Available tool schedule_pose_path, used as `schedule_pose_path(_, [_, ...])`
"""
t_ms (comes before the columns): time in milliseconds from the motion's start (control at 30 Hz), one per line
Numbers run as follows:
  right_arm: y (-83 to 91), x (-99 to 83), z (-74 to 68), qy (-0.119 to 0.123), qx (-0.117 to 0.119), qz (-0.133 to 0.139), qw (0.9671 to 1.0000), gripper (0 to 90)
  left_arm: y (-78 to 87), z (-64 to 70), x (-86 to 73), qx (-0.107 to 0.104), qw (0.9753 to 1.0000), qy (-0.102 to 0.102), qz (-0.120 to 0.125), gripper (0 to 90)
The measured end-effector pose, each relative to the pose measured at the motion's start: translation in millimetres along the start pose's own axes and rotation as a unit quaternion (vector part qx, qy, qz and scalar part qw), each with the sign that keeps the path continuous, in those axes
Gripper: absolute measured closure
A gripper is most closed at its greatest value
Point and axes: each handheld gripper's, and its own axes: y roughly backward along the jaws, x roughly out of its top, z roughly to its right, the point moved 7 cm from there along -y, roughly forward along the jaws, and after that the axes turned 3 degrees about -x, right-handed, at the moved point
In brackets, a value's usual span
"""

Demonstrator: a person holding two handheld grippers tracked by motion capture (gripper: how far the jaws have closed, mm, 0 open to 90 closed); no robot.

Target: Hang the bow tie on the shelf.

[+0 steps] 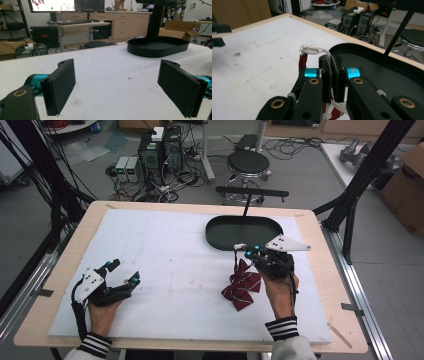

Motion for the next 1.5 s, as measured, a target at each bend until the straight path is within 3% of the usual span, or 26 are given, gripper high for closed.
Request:
schedule_pose_path(200, [-0.2, 11.1, 7.8, -0.013, -0.017, 0.028, 0.9994, 88.0, 0.1, 0.3, 0.0, -0.001, 1.0000, 0.000, 0.000, 15.1])
schedule_pose_path(300, [-1.7, 19.9, 16.1, -0.035, -0.018, 0.044, 0.9982, 88.0, 0.1, -0.1, 0.0, -0.001, 1.0000, 0.003, 0.001, 15.1])
schedule_pose_path(400, [-3.2, 24.4, 19.4, -0.040, -0.019, 0.047, 0.9979, 88.0, 0.2, -0.1, 0.1, -0.002, 1.0000, 0.004, 0.001, 15.1])
schedule_pose_path(700, [-17.6, 51.1, 30.0, -0.040, -0.027, 0.060, 0.9970, 88.0, -0.2, -1.1, 0.2, -0.001, 1.0000, 0.008, 0.002, 15.1])
schedule_pose_path(833, [-24.3, 60.7, 33.1, -0.029, -0.035, 0.060, 0.9972, 88.0, -0.1, -1.3, 0.1, -0.001, 1.0000, 0.008, 0.000, 15.1])
schedule_pose_path(1200, [-37.4, 86.9, 50.2, -0.040, -0.041, 0.075, 0.9955, 88.0, -0.1, -1.6, 0.1, 0.000, 1.0000, 0.010, 0.000, 15.0])
schedule_pose_path(1500, [-50.6, 102.8, 62.0, -0.031, -0.051, 0.064, 0.9962, 88.0, 0.0, -1.8, 0.0, -0.001, 0.9999, 0.011, 0.000, 15.1])
